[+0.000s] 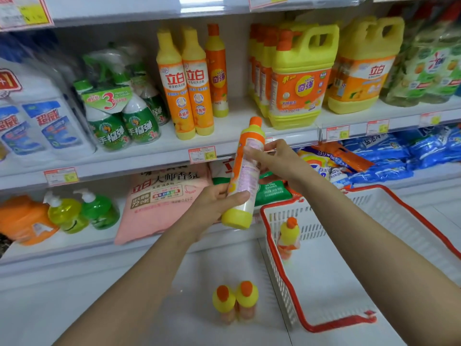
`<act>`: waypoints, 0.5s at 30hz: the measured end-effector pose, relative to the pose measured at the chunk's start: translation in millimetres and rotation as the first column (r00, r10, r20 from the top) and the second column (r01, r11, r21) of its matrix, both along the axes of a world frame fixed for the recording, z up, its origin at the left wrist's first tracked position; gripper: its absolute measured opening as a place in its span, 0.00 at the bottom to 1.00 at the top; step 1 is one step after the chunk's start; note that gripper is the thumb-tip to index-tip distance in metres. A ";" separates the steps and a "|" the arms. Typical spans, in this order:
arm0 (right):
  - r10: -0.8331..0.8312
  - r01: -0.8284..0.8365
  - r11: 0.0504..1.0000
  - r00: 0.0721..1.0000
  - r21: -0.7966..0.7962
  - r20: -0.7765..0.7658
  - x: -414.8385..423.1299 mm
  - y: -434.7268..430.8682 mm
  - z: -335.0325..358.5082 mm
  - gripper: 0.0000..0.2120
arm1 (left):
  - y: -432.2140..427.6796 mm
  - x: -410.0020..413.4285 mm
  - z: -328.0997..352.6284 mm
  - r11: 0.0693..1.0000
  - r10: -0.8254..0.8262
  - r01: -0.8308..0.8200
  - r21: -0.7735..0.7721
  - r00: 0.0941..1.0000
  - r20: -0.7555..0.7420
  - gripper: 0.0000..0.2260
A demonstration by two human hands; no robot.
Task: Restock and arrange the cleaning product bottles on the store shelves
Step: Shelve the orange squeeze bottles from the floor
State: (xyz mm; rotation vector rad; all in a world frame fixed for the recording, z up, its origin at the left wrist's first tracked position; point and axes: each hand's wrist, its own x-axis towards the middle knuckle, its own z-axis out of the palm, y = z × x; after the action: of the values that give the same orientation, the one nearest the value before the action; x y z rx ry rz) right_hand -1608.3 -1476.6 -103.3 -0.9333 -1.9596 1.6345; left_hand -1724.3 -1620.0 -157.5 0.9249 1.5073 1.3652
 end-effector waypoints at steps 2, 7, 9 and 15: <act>-0.009 0.009 1.000 0.999 -0.006 -0.042 -1.5 -0.4 -8.3 0.25 | -2.5 -1.0 -4.5 1.000 0.007 -0.007 0.013 0.999 -0.036 0.12; 0.111 -0.127 0.990 0.971 -0.064 -0.211 0.8 6.6 -14.4 0.21 | -6.0 -14.8 -7.2 0.996 0.080 -0.077 -0.044 0.994 0.080 0.20; 0.171 -0.195 0.978 0.955 -0.078 -0.244 -0.9 6.4 -15.3 0.19 | -6.2 -17.1 -10.3 0.999 0.040 -0.038 -0.037 0.997 0.062 0.20; 0.198 -0.201 0.979 0.974 -0.016 -0.110 -11.0 -0.6 -26.6 0.16 | -6.7 -16.6 -26.3 0.989 0.144 -0.146 -0.004 0.979 -0.144 0.28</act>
State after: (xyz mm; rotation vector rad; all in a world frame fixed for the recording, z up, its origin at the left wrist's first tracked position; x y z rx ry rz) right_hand -1619.4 -1477.1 -130.0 -0.6591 -2.0158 1.7855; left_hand -1740.9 -1626.7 -183.9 0.9362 1.7207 1.4138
